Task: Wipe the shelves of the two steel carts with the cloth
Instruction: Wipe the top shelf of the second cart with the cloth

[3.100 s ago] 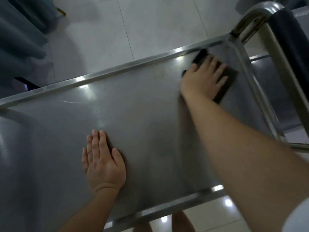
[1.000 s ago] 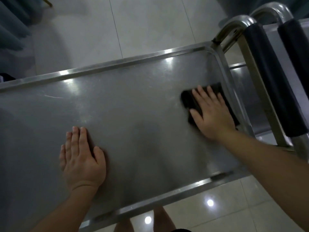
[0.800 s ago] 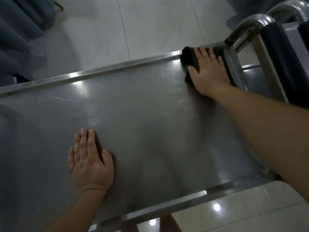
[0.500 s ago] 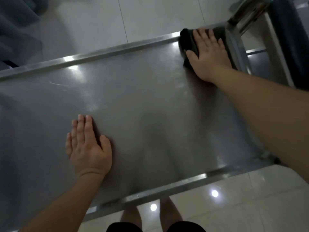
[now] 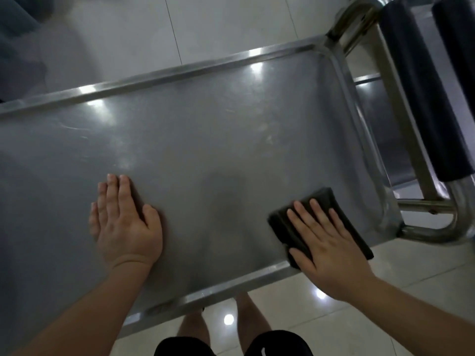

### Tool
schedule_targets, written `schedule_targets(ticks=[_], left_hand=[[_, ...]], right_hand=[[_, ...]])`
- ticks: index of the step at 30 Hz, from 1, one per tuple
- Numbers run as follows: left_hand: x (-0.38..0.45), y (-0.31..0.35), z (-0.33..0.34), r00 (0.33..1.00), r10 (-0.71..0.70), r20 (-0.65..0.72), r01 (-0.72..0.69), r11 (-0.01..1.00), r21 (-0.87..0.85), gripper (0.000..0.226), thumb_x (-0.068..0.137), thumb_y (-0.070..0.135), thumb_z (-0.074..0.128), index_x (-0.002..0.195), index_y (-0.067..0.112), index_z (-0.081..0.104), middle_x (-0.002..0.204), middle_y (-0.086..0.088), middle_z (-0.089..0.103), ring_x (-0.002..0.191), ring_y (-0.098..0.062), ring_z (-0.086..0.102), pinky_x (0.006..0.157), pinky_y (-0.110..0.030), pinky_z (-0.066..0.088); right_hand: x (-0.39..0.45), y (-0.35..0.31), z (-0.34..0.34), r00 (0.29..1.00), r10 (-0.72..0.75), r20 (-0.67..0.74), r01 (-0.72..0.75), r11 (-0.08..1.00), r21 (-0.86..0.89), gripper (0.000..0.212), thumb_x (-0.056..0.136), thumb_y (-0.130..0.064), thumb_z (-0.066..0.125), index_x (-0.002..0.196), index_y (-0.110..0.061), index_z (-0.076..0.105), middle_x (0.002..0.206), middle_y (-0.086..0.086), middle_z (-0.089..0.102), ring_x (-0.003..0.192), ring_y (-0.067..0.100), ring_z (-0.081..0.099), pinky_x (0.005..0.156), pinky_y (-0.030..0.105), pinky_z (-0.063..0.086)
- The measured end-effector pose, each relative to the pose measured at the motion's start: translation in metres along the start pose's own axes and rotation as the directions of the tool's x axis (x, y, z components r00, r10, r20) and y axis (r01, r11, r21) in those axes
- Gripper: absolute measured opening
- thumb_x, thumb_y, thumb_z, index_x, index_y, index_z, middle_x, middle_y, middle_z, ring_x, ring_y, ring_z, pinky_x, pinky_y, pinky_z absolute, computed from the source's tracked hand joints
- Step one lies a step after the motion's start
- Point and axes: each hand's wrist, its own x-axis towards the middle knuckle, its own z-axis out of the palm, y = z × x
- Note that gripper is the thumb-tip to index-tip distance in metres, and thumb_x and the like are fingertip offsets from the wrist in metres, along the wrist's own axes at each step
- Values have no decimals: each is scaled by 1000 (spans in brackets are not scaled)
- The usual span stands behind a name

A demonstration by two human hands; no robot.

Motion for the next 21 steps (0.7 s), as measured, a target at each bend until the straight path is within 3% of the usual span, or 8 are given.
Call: schedule_targets(ticks=[4, 8, 14, 17, 21], left_hand=[[2, -1, 3, 1000, -1, -13, 1, 1000, 4, 75, 94, 38, 38, 165, 12, 32, 174, -10, 25, 161, -28, 19, 131, -48, 10], [4, -2, 4, 1000, -1, 10, 1, 1000, 21, 76, 95, 41, 36, 165, 13, 31, 174, -8, 24, 162, -25, 16, 131, -48, 10], [4, -3, 5, 1000, -5, 15, 5, 999, 36, 76, 96, 41, 37, 166, 15, 29, 175, -5, 22, 163, -22, 13, 132, -45, 8], [4, -4, 6, 1000, -4, 24, 3, 999, 52, 76, 96, 42, 36, 167, 17, 26, 176, -3, 19, 163, -20, 10, 132, -43, 5], [3, -5, 6, 1000, -3, 22, 2, 999, 49, 75, 97, 42, 36, 167, 18, 25, 176, -3, 19, 163, -20, 10, 132, -43, 5]], right_hand=[[60, -10, -17, 996, -60, -65, 61, 998, 4, 71, 105, -60, 29, 167, -28, 18, 174, -7, 11, 161, 21, 6, 127, 52, 15], [173, -29, -57, 986, -39, -164, 47, 998, 46, 73, 99, -59, 36, 165, -28, 28, 172, -6, 23, 160, 21, 14, 129, 50, 12], [334, -33, -122, 982, 126, -138, -102, 980, 173, 77, 99, -62, 24, 167, -29, 11, 175, -8, 4, 161, 18, -2, 129, 47, -4], [358, -35, -127, 976, 139, -166, -110, 979, 173, 76, 100, -60, 21, 167, -28, 8, 175, -6, 1, 161, 19, -6, 128, 48, -8], [324, -46, -114, 975, 136, -174, -99, 974, 204, 78, 100, -63, 18, 167, -26, 9, 175, -4, 3, 161, 20, -4, 129, 48, -4]])
